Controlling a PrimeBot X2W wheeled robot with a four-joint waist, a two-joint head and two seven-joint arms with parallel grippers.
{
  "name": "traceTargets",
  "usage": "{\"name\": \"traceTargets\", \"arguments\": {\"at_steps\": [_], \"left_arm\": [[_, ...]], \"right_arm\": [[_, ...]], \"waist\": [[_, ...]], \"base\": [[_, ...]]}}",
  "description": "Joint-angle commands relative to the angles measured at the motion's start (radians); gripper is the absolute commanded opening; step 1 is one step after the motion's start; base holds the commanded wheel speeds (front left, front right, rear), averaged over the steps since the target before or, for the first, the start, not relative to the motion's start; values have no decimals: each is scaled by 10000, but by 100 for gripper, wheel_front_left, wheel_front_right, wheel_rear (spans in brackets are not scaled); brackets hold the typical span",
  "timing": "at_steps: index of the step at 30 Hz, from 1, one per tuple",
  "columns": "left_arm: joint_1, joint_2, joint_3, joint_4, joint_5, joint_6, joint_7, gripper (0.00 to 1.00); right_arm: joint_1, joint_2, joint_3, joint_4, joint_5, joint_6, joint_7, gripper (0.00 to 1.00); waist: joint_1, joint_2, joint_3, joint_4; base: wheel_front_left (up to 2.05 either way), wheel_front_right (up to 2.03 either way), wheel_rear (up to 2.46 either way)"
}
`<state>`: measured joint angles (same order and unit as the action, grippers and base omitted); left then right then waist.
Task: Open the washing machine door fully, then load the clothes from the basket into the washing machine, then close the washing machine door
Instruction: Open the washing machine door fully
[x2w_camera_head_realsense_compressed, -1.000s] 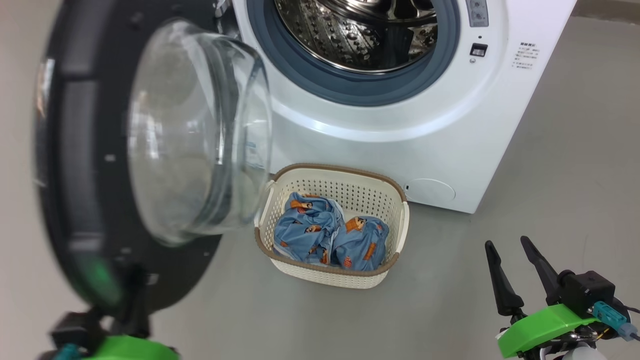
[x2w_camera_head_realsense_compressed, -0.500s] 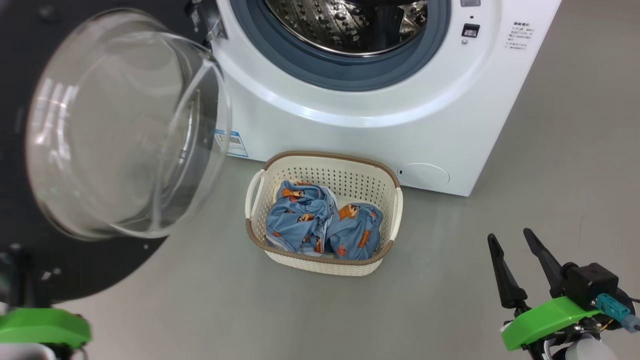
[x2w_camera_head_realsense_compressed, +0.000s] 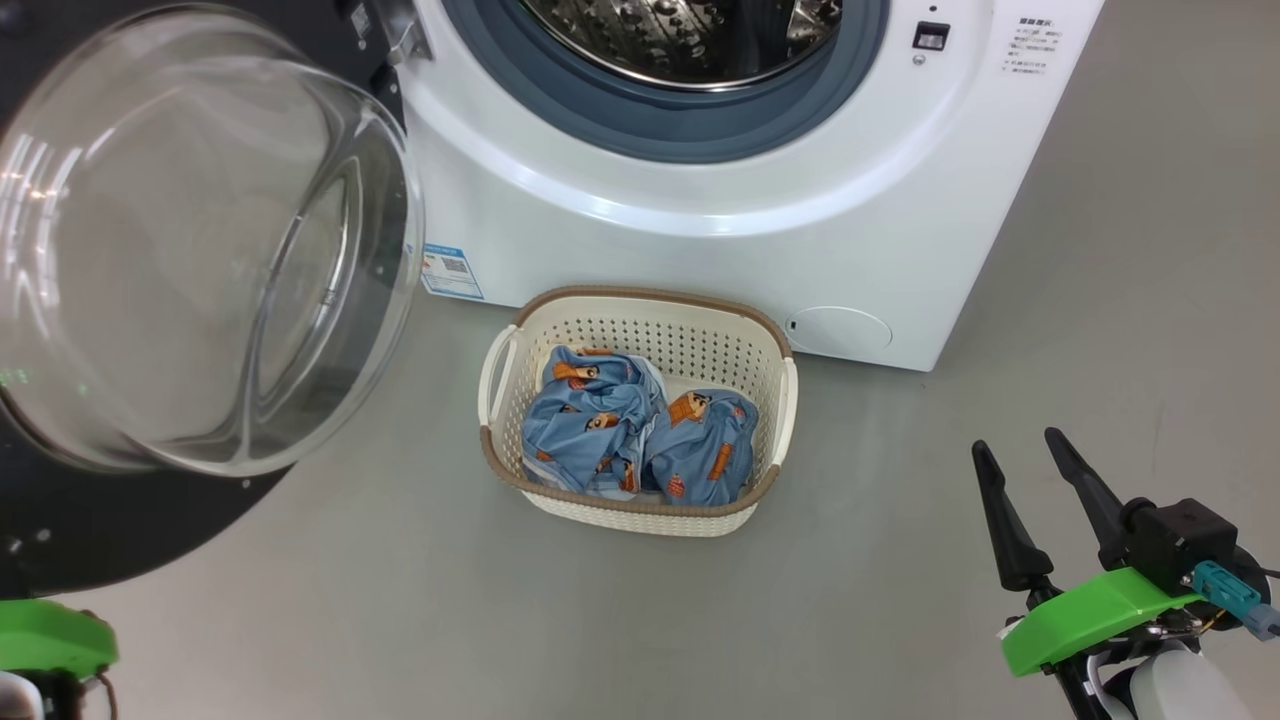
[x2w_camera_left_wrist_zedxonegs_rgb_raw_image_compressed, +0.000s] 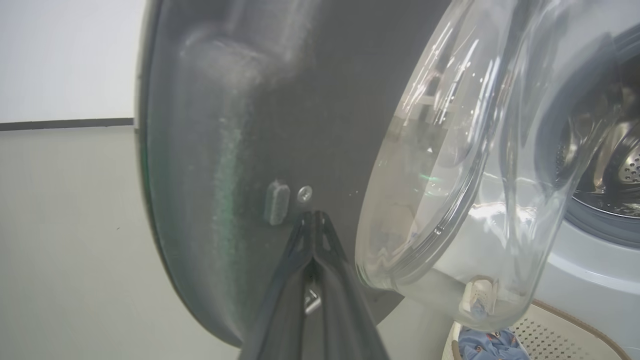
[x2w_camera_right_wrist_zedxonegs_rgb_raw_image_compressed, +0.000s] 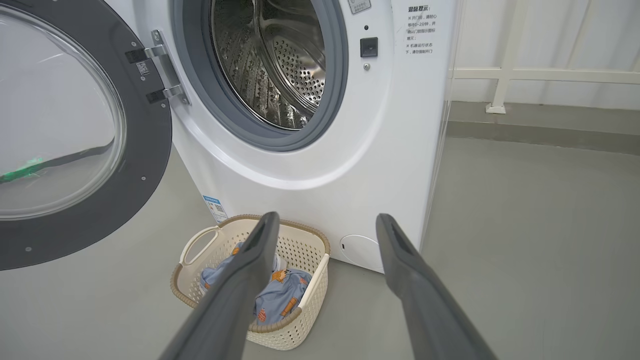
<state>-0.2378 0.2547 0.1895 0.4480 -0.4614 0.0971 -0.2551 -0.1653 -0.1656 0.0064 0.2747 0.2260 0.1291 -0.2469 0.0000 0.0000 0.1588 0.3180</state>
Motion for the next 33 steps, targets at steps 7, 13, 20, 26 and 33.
{"name": "traceTargets", "arguments": {"at_steps": [7, 13, 20, 26, 33], "left_arm": [[-776, 509, 1013, 304, 317, -322, -66, 0], [-1063, 405, 1381, 541, 609, -563, -66, 0], [-982, 105, 1827, 275, 1016, -925, -66, 0], [-501, -307, 1945, -645, 1621, -1302, -66, 0], [187, -822, 1599, -2018, 2283, -1506, -66, 0]], "right_arm": [[-391, -50, 316, -296, 90, 16, 30, 100], [-465, -72, 345, -301, 78, 16, 41, 100], [-454, 0, 287, -191, 126, 16, -3, 100], [-300, 113, 131, -69, 215, 16, -67, 100], [-108, 262, 50, 11, 281, 16, -116, 100]], "waist": [[0, 0, 185, -88], [0, 0, 286, -126], [0, 0, 132, -179], [0, 0, -216, -279], [0, 0, -576, -543]], "base": [[0, 0, 0], [0, 0, 0], [0, 0, 0], [0, 0, 0], [0, 0, 0]]}}
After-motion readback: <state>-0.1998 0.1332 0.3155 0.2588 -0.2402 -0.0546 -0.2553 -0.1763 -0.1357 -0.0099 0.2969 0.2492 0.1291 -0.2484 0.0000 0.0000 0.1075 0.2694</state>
